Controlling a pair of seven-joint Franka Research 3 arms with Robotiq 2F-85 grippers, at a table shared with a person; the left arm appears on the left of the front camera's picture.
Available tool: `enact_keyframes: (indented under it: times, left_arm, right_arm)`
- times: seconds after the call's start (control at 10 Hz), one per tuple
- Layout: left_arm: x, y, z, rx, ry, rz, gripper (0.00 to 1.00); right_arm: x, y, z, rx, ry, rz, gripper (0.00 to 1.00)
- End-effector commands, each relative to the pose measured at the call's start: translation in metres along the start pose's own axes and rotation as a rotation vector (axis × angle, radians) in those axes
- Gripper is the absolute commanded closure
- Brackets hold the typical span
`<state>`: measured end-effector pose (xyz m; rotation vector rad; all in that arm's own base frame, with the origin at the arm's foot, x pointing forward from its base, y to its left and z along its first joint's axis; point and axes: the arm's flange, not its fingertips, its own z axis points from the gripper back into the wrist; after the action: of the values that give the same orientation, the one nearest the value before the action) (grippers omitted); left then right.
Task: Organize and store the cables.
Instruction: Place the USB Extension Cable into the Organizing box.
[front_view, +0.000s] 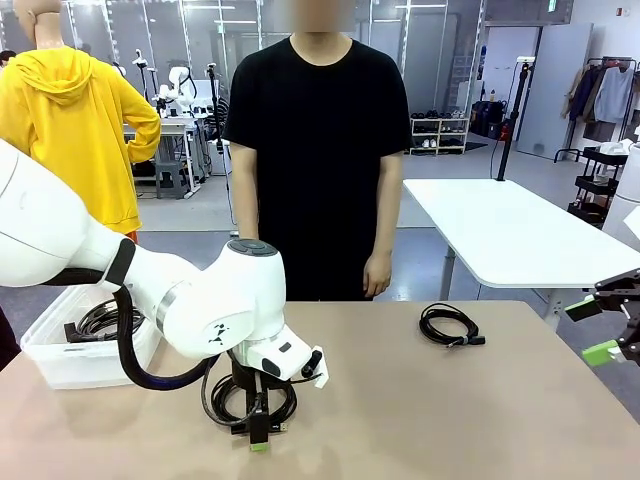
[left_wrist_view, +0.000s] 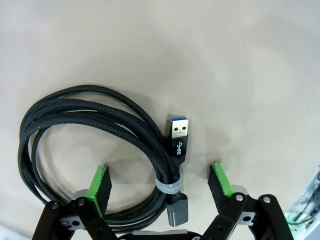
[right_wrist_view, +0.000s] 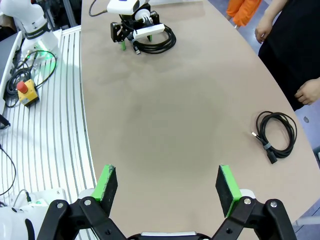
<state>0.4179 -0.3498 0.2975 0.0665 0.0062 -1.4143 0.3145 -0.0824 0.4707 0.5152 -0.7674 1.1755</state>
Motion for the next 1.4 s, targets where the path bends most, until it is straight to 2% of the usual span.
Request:
enact_keyframes:
  times: [0.0, 0.1, 0.2, 0.4, 0.5, 0.6, 0.7, 1.3]
  left_arm:
    - [0.008, 0.0, 0.002, 0.028, -0.005, 0.013, 0.54]
    - [0.007, -0.002, 0.004, 0.031, -0.011, 0.011, 0.66]
    - [0.008, -0.002, 0.006, 0.034, -0.011, 0.008, 1.0]
    - [0.005, -0.004, 0.014, 0.038, -0.014, 0.013, 1.0]
    - [0.0, -0.006, 0.023, 0.046, -0.014, 0.024, 0.86]
    - [-0.004, -0.009, 0.034, 0.065, -0.014, 0.028, 0.96]
    - [-0.008, -0.011, 0.046, 0.077, -0.023, 0.027, 1.0]
    - [-0.026, -0.021, 0.116, 0.152, -0.048, -0.09, 1.0]
  right_arm:
    - [0.001, -0.001, 0.001, 0.002, -0.01, 0.004, 0.0]
    - [0.001, -0.001, 0.001, 0.002, -0.01, 0.004, 0.0]
    - [0.001, -0.001, 0.001, 0.002, -0.01, 0.004, 0.0]
    - [0.001, -0.001, 0.001, 0.002, -0.01, 0.004, 0.0]
    - [0.001, -0.001, 0.001, 0.002, -0.01, 0.004, 0.0]
    - [0.001, -0.001, 0.001, 0.002, -0.01, 0.004, 0.0]
    - [0.001, -0.001, 0.001, 0.002, -0.01, 0.004, 0.0]
    - [0.001, -0.001, 0.001, 0.002, -0.01, 0.004, 0.0]
